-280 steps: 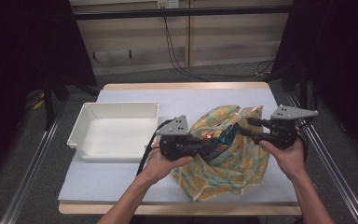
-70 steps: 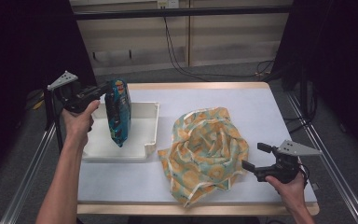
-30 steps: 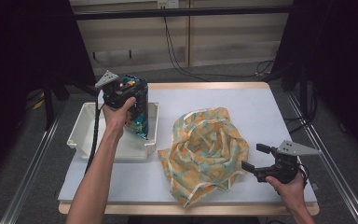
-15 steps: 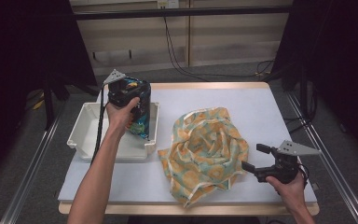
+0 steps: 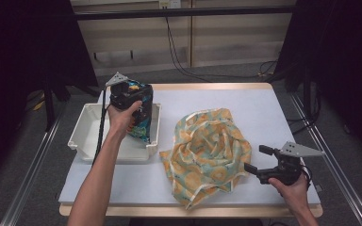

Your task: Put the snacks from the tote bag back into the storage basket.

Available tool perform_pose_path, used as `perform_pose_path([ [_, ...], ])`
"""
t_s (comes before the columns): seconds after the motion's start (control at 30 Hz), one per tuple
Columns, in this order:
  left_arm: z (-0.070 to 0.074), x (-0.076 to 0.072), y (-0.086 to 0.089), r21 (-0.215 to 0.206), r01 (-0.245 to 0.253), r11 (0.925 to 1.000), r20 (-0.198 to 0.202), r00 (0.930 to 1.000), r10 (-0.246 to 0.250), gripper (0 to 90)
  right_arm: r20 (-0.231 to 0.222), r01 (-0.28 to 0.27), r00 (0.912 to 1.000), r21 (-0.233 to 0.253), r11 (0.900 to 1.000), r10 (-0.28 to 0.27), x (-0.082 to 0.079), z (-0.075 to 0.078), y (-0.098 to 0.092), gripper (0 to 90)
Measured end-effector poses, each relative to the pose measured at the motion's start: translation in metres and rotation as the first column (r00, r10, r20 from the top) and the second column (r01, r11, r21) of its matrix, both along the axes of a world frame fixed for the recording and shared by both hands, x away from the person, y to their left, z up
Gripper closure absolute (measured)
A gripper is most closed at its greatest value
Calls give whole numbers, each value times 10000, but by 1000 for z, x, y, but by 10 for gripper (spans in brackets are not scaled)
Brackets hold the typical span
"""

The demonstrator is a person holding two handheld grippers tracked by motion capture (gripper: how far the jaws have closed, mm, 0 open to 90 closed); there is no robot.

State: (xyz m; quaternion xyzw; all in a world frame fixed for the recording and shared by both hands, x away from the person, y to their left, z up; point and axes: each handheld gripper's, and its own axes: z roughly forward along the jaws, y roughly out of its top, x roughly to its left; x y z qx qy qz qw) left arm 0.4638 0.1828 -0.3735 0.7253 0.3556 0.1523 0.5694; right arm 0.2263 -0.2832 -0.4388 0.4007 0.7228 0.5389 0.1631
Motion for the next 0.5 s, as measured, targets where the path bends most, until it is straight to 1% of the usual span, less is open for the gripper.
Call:
perform_pose_path([
  [0.03, -1, 1, 0, -66, 47, 10000, -76, 10000, -47, 791, 4, -11, 10000, -5, 10000, 11, 0, 0, 0, 36],
  [0.07, -1, 1, -1, -153, -34, 9999, -171, 9998, 31, 790, -38, 24, 10000, 3, 10000, -24, 0, -1, 0, 36],
  [0.1, -2, 2, 0, -238, 76, 9997, -155, 9998, -79, 788, -58, 39, 10000, -6, 10000, -39, 0, -1, 0, 36],
  [0.13, -3, 2, 0, -256, 80, 9996, -164, 9998, -85, 785, -54, 28, 10000, -33, 10000, -28, 0, -1, 0, 36],
  [0.23, -4, 1, -2, -15, 39, 10000, -175, 9998, -39, 765, -15, 30, 10000, -10, 10000, -30, 0, -1, 0, 36],
  [0.3, -5, 1, -3, 56, 149, 9999, -243, 9996, -148, 743, -21, 38, 10000, -2, 10000, -38, 0, -1, 0, 36],
  [0.43, -6, 1, -3, 101, 157, 9998, -200, 9997, -155, 734, -44, -14, 10000, -43, 10000, 14, 0, -1, 1, 36],
  [0.5, -5, 0, -3, 108, 111, 9999, -246, 9996, -108, 704, -45, -16, 10000, -28, 10000, 16, 0, -1, 1, 36],
])
